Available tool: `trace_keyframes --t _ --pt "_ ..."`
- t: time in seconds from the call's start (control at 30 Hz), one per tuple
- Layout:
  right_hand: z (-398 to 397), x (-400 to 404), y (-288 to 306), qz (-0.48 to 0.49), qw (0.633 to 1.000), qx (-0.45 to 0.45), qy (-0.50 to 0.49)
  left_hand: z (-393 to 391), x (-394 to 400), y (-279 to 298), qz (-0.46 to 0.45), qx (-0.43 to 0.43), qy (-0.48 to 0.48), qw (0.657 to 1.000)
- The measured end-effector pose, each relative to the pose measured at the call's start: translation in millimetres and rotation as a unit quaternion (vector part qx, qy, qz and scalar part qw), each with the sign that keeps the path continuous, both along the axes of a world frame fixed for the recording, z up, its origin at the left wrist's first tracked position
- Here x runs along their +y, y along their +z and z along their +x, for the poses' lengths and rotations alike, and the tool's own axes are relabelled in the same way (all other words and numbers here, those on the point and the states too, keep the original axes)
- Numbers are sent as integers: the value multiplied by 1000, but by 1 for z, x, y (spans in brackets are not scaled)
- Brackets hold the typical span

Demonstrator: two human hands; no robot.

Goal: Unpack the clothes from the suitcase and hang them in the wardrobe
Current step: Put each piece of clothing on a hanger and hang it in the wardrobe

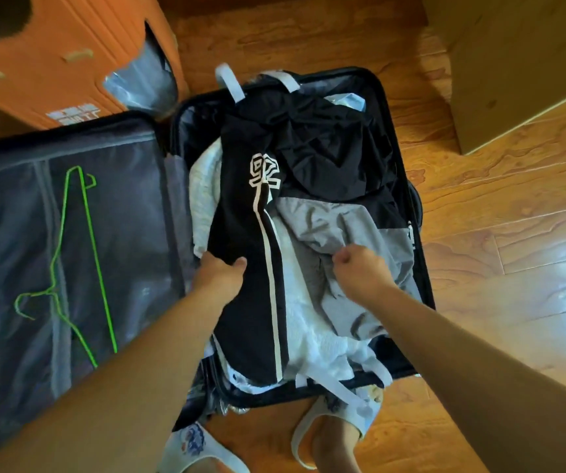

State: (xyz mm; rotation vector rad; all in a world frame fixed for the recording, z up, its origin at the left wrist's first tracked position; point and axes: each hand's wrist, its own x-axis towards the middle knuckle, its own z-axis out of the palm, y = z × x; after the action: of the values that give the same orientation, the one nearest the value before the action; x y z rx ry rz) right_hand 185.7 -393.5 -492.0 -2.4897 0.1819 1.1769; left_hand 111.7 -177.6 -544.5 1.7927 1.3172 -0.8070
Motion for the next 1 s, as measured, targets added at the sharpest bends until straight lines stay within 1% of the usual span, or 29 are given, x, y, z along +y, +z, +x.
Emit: trace_keyframes --t 0.1,0.2,0.27,0.33,0.37,0.43,0.47,0.5,0.53,0.57,0.63,0.67,0.7,0.73,0.77,0.8,0.83,0.87,0.93,0.97,1.0 --pt "7 26 3 30 999 -14 -23 -21 13 -33 -2 -12 33 999" --pt "-4 41 8 69 996 3 -50 -39 28 -50 7 16 5 1000" --pt "-14 52 12 87 994 36 -60 -44 34 -45 -26 10 -5 1000" --pt "-20 63 15 96 991 61 -70 -45 36 -40 -56 -20 -2 998" --pt "-21 69 15 98 991 62 -72 -43 36 -36 -50 -42 -3 998" --pt "-18 79 19 94 992 47 -76 -40 28 -18 -4 -79 -31 996" --pt "-16 82 21 88 992 35 -83 -44 22 -5 24 -117 -70 990" --pt "-15 85 25 86 992 19 -89 -51 12 13 35 -181 -128 974" --pt "-13 88 29 89 991 5 -99 -62 1 36 19 -248 -200 948" --pt "-11 91 34 104 988 1 -117 -77 -15 60 -24 -308 -284 908" --pt "-8 97 48 130 978 29 -160 -107 -44 115 -115 -379 -434 809" --pt "-6 98 56 123 977 38 -172 -119 -52 133 -141 -403 -474 770" --pt "-5 97 65 99 981 29 -163 -127 -56 148 -162 -406 -490 754" --pt "-5 92 73 60 988 9 -140 -132 -53 155 -161 -388 -497 760" --pt "-6 86 82 32 994 -24 -105 -134 -45 162 -131 -370 -504 769" --pt "-8 80 92 22 995 -58 -75 -135 -35 170 -100 -350 -510 780" --pt "-11 74 107 29 995 -78 -53 -134 -23 177 -85 -324 -502 797" --pt "-14 65 121 45 994 -87 -38 -131 -10 184 -78 -293 -471 828" --pt "-21 50 164 83 991 -105 -24 -122 12 192 -41 -247 -373 893" --pt "-23 43 189 99 988 -116 -15 -113 21 197 -23 -225 -338 914" --pt "-25 38 214 110 986 -127 0 -104 29 204 -20 -214 -317 924"
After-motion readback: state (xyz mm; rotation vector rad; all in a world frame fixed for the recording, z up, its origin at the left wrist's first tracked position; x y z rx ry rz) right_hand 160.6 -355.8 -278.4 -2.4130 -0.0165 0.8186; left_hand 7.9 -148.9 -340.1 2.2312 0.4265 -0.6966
